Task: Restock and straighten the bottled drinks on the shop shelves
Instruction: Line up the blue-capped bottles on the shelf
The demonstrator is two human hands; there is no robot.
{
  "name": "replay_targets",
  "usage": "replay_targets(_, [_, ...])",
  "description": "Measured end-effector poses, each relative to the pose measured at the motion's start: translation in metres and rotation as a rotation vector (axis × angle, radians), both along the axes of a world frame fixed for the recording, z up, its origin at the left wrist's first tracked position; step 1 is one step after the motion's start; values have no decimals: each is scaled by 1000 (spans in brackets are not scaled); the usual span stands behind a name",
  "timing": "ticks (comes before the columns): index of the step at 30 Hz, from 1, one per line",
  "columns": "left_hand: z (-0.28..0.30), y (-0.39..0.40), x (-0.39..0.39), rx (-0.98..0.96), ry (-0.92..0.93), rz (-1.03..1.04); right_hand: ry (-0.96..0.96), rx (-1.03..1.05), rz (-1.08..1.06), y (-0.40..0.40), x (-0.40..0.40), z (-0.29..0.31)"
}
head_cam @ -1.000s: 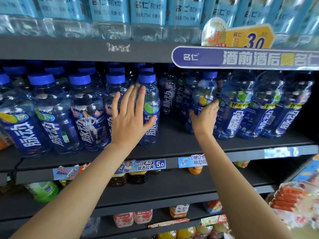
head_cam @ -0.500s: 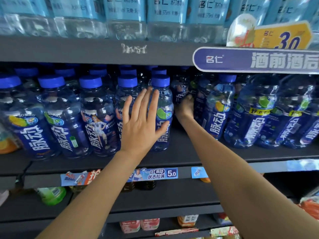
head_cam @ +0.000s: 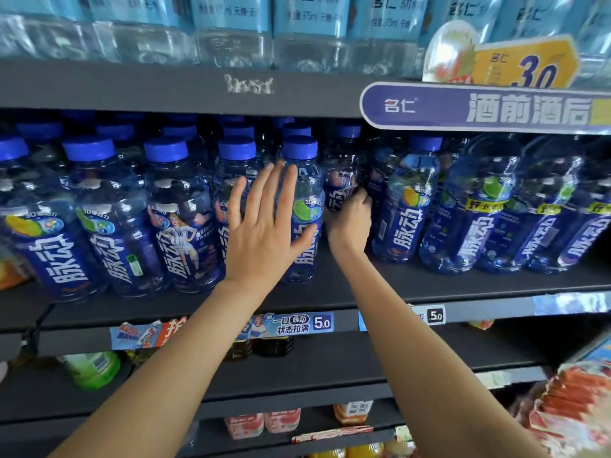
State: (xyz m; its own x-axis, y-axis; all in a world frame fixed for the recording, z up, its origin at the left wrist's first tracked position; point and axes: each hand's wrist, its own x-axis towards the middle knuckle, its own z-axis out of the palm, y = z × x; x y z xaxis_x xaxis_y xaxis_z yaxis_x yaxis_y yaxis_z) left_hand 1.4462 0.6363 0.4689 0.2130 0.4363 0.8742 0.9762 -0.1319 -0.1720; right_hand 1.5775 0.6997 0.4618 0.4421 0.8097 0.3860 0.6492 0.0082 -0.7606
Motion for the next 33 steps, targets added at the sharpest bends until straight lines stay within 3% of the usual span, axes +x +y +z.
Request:
replay_targets(8, [1,-2,0,-15,10,-6,-56,19,66,-21,8,5])
replay_targets(10, [1,-2,0,-22,7,-14,-152,227,81,-40,16,12])
replay_targets(13, [3,-6,0,-51,-17,-47,-247,491,-126,-60,37,16])
replay_targets(17, [3,-21,-8,-88,-85,-177,-122,151,-212,-53,55,14])
replay_targets(19, [-3,-30,-20,-93,-114,-213,-106,96,-202,-48,57,14])
replay_targets(24, [-19,-50,-43,-120,-345,-202,-20,191,-110,-62,49,8])
replay_targets(30, [-20,-64,-28,-292,-654,-248,-56,211,74,-89,7,6])
replay_targets(33, [-20,-76,-14,-298,-567,-280,18,211,129,-92,7,8])
